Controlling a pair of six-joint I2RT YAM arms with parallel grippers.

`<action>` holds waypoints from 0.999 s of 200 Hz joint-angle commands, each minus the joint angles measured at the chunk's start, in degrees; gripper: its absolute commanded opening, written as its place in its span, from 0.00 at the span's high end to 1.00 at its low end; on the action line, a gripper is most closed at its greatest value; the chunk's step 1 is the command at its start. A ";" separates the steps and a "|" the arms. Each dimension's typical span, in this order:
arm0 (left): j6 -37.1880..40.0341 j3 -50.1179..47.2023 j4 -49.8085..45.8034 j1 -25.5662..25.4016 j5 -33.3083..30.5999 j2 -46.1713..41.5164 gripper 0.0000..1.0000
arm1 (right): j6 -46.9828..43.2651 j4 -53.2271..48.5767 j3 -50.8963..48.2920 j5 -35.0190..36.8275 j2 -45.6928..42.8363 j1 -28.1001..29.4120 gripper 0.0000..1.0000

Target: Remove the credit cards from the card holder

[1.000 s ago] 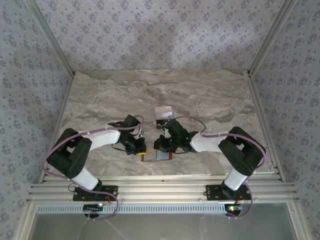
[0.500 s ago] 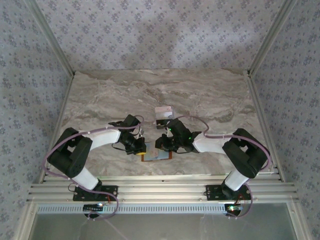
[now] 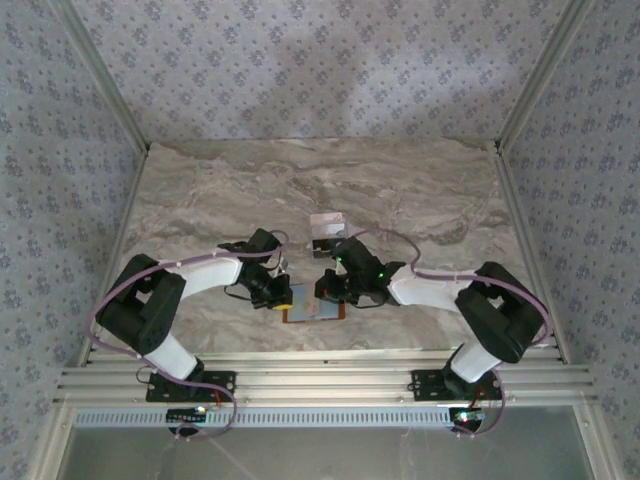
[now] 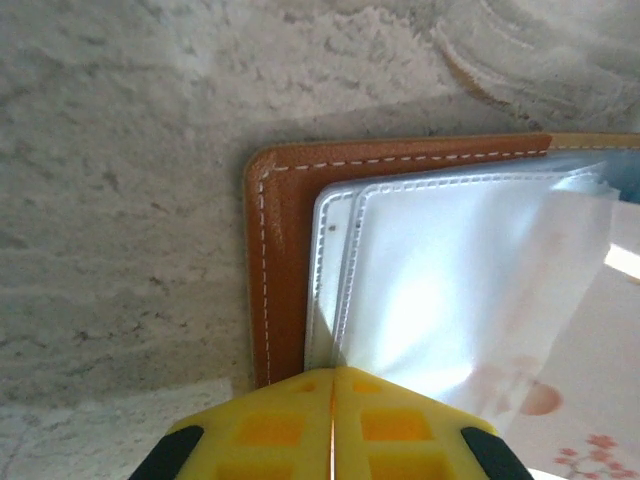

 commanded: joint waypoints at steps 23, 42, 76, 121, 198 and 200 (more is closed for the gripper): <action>1.59 -1.71 -8.49 0.38 -11.30 0.19 0.91 | -6.96 -12.11 1.50 4.91 -7.01 -2.14 1.00; 1.42 -1.95 -8.91 0.60 -11.68 -0.92 0.91 | -11.35 -15.54 2.50 5.54 -9.73 -3.31 1.00; 1.70 -1.80 -10.23 1.09 -12.54 -2.71 0.91 | -24.34 -23.22 6.65 8.36 -13.74 -4.86 1.00; 3.40 1.17 -12.56 2.37 -14.57 -5.98 0.88 | -45.25 -30.18 13.55 10.00 -14.52 -7.71 1.00; 6.74 8.15 -16.27 2.71 -15.87 -8.55 0.78 | -85.64 -38.61 25.06 12.78 -8.27 -9.99 1.00; 6.76 8.15 -16.26 2.73 -15.98 -8.69 0.78 | -86.04 -38.97 25.17 12.66 -8.07 -10.12 1.00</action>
